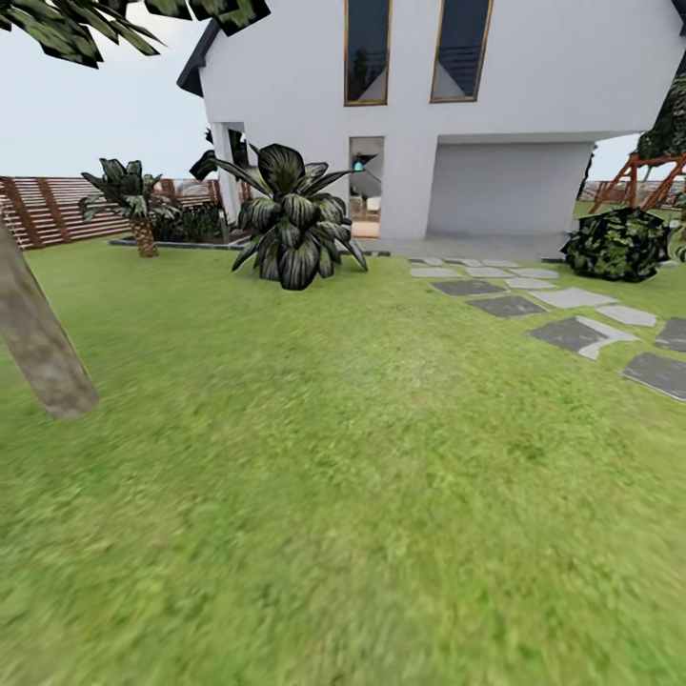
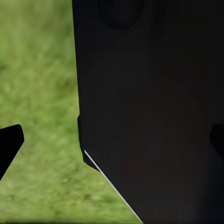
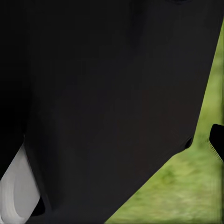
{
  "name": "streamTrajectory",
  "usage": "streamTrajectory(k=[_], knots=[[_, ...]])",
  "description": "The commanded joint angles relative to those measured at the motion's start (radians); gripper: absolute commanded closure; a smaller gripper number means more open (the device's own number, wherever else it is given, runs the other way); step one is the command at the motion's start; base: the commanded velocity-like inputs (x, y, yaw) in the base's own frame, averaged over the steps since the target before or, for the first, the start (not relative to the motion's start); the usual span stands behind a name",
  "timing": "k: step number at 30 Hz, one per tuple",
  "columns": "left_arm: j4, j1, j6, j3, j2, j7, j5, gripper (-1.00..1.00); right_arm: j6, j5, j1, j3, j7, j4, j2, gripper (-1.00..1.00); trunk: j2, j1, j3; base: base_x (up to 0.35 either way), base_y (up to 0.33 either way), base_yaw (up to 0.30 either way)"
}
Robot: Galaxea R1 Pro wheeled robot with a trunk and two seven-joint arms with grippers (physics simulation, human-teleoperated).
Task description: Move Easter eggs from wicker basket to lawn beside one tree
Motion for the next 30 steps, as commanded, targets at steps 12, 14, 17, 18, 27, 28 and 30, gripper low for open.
streamTrajectory(k=[12,14,17,18,27,28,30], knots=[[0.001,-0.001,-0.003,0.0,0.0,0.0,0.0,-1.0,0.0,0.001,0.0,0.001,-0.002,0.0,0.0,-1.0,0.0,0.0,-0.007,0.0,0.0,0.254],[0.001,-0.001,-0.003,0.0,0.0,0.0,0.0,-1.0,0.0,0.001,0.0,0.001,-0.002,0.0,0.0,-1.0,0.0,0.0,-0.008,0.0,0.0,0.254],[0.001,-0.001,-0.003,0.0,0.0,0.0,0.0,-1.0,0.0,0.001,0.0,0.001,-0.002,0.0,0.0,-1.0,0.0,0.0,-0.009,0.0,0.0,0.254],[0.001,-0.001,-0.003,0.0,0.0,0.0,0.0,-1.0,0.0,0.001,0.0,0.001,-0.002,0.0,0.0,-1.0,0.0,0.0,-0.01,0.0,0.0,0.254],[0.001,-0.001,-0.003,0.0,0.0,0.0,0.0,-1.0,0.0,0.001,0.0,0.001,-0.002,0.008,-0.003,-1.0,0.0,0.0,-0.015,0.0,0.0,0.254],[0.001,-0.001,-0.003,0.0,0.0,0.0,0.0,-1.0,0.0,0.001,0.0,0.001,-0.003,0.009,-0.004,-1.0,0.0,0.0,-0.015,0.0,0.0,0.254],[0.001,-0.001,-0.003,0.0,0.0,0.0,0.0,-1.0,0.0,0.001,0.0,0.001,-0.003,0.011,-0.004,-1.0,0.0,0.0,-0.016,0.0,0.0,0.254]])
